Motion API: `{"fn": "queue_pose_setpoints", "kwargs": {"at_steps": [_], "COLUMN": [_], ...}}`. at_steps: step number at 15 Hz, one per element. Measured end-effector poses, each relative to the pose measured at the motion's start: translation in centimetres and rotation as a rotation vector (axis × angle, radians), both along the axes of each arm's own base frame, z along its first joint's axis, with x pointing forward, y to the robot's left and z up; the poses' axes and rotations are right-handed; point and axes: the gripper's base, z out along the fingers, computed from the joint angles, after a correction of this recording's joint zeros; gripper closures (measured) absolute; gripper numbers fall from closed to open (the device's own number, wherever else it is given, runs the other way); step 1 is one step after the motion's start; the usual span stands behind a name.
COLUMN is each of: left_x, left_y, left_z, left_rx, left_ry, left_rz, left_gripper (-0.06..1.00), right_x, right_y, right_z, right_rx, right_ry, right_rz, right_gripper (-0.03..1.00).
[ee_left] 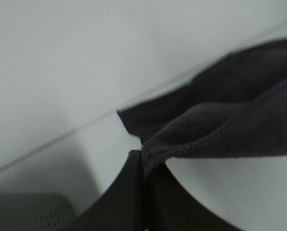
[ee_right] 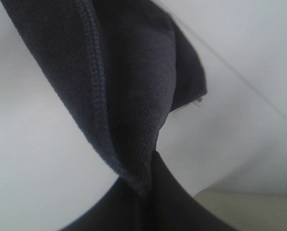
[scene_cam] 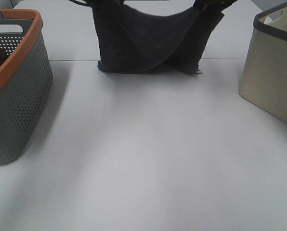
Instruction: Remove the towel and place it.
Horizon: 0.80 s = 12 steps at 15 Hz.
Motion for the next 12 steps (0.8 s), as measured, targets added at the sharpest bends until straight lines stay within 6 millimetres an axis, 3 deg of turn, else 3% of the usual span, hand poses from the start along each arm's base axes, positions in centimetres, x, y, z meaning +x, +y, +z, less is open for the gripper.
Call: {"fn": "queue_pose_setpoints", "kwargs": {"at_steps": [2,5,9,12], "left_x": [-0.9,-1.6,-3.5,-5.0], "left_y": [-0.5,-1.4,-1.3,-0.6], "left_z": [-2.9,-5.8,-11.3,-12.9], "left_rx": [0.011,-0.039,-0.022,0.006], "left_ry": [0.221,0.353,0.568,0.656], "left_rz": [-0.051,-0.117,-0.133,-0.129], "left_gripper": [0.94,0.94,0.94,0.94], "right_x": [-0.7,-1.7,-3.4,-4.7], "right_y": [-0.1,-0.3,-0.9,-1.4], "right_z": [-1.7,-5.5,-9.3,-11.6], "right_rx": [-0.018,-0.045,-0.089,-0.138], "right_ry": [0.103,0.243,0.387,0.476], "right_rz": [-0.010,-0.020,-0.045,-0.076], "right_gripper": [0.97,0.97,0.97,0.97]}}
